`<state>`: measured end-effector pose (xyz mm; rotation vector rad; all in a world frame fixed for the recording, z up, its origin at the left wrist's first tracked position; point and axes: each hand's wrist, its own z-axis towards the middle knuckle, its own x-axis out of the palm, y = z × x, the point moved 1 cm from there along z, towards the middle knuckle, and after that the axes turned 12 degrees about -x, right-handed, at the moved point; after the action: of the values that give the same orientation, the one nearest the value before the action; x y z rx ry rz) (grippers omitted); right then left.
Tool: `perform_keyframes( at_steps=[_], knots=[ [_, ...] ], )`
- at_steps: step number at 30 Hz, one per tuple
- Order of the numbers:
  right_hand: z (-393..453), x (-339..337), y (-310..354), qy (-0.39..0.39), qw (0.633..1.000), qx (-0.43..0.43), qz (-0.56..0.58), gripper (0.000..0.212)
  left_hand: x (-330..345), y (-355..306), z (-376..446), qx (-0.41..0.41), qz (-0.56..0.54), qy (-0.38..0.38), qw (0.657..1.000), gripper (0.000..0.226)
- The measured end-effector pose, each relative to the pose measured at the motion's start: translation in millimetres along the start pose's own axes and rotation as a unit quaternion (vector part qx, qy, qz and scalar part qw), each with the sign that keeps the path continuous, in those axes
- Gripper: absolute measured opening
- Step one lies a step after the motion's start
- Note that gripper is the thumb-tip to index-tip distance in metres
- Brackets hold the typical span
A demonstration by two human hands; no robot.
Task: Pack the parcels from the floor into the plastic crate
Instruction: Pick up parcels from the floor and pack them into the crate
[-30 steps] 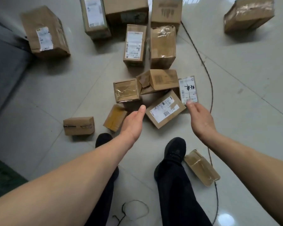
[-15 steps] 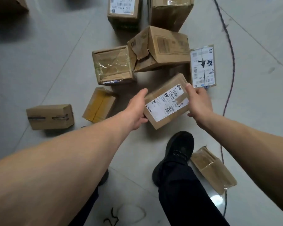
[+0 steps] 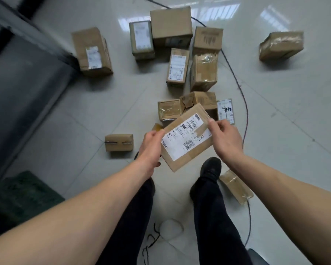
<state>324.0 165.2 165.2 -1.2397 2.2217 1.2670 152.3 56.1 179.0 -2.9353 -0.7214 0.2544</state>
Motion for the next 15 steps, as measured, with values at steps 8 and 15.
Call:
perform_keyframes(
  at_steps=[8,15],
  knots=[
    [-75,-45,144,-0.021,0.994,-0.102,0.010,0.039,-102,-40,-130,0.074,-0.060,-0.049,0.994,0.062],
    [-139,-56,243,0.054,0.970,-0.238,-0.003,0.042,-168,-16,-228,0.148,-0.197,-0.150,0.958,0.036]
  ],
)
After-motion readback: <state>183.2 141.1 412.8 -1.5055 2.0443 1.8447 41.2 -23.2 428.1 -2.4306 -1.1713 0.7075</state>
